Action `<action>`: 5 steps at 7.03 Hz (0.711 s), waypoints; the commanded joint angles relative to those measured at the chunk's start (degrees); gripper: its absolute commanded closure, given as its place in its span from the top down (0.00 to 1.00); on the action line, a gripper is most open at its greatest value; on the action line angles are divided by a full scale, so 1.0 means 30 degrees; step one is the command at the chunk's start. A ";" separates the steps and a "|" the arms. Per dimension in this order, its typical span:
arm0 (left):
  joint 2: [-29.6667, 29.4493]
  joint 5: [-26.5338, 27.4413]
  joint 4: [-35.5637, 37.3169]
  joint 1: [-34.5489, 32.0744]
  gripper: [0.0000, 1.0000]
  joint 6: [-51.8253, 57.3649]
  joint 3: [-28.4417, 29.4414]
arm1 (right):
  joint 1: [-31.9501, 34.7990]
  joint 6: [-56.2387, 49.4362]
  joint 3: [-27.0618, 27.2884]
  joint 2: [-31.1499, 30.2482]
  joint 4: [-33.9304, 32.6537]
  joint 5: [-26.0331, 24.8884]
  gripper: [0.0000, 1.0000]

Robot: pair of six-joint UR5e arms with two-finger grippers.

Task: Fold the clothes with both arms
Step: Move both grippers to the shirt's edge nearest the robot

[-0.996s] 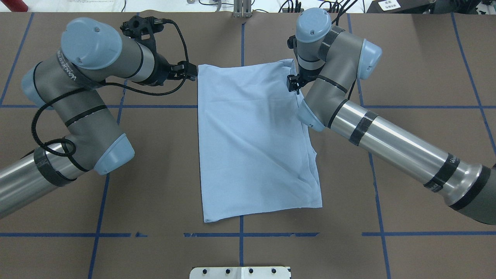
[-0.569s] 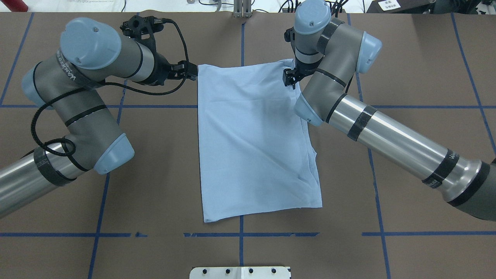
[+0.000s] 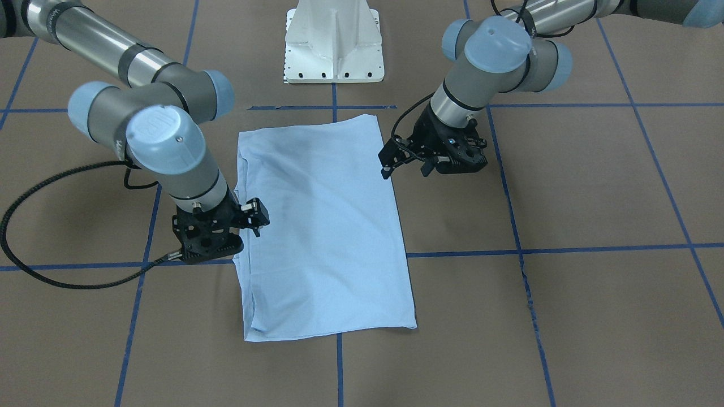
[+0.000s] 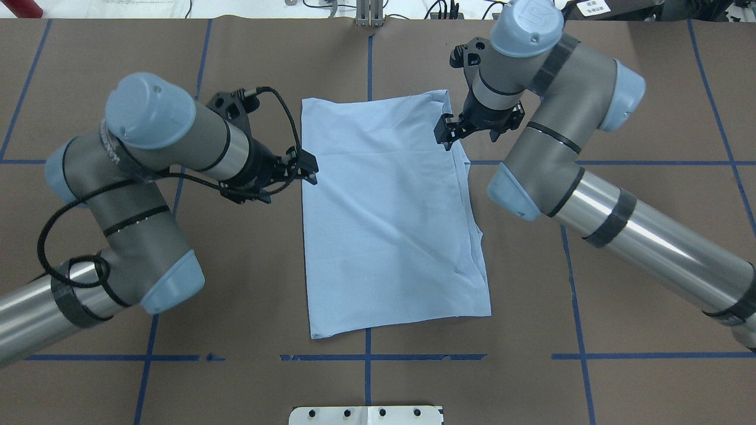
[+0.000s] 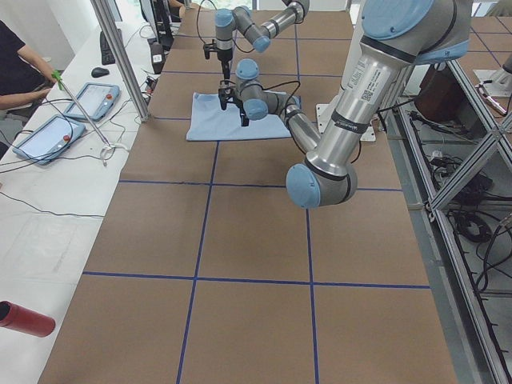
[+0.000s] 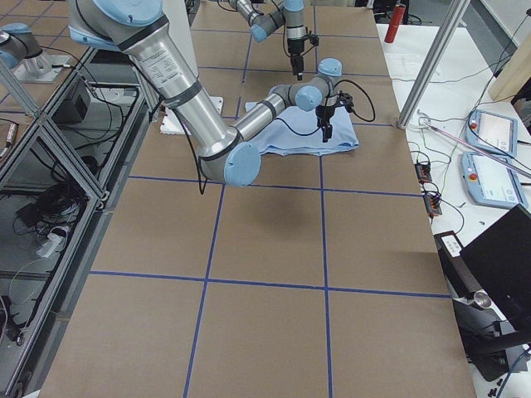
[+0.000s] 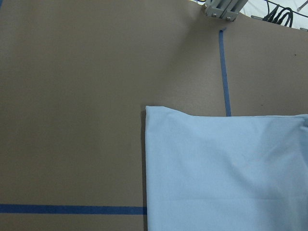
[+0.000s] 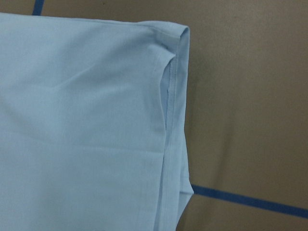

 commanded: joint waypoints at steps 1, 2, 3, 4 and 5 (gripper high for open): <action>0.0497 0.1661 0.0650 0.3106 1.00 -0.5209 -0.0976 | -0.0145 0.1448 0.5162 -0.3630 -0.0649 0.0507 1.00; 0.0150 0.3290 0.2743 0.4656 1.00 -0.6647 -0.1006 | -0.0262 0.3371 0.5818 -0.3991 -0.0740 0.1058 1.00; -0.0318 0.4119 0.4447 0.5744 1.00 -0.7967 -0.1006 | -0.0669 0.4028 0.6579 -0.4488 -0.0654 0.1151 1.00; -0.0381 0.4243 0.4986 0.6335 1.00 -0.9140 -0.1035 | -0.0848 0.4295 0.7021 -0.4986 -0.0537 0.1152 1.00; -0.0352 0.4273 0.4991 0.6863 1.00 -0.9587 -0.1006 | -0.0936 0.4327 0.7084 -0.5020 -0.0536 0.1123 1.00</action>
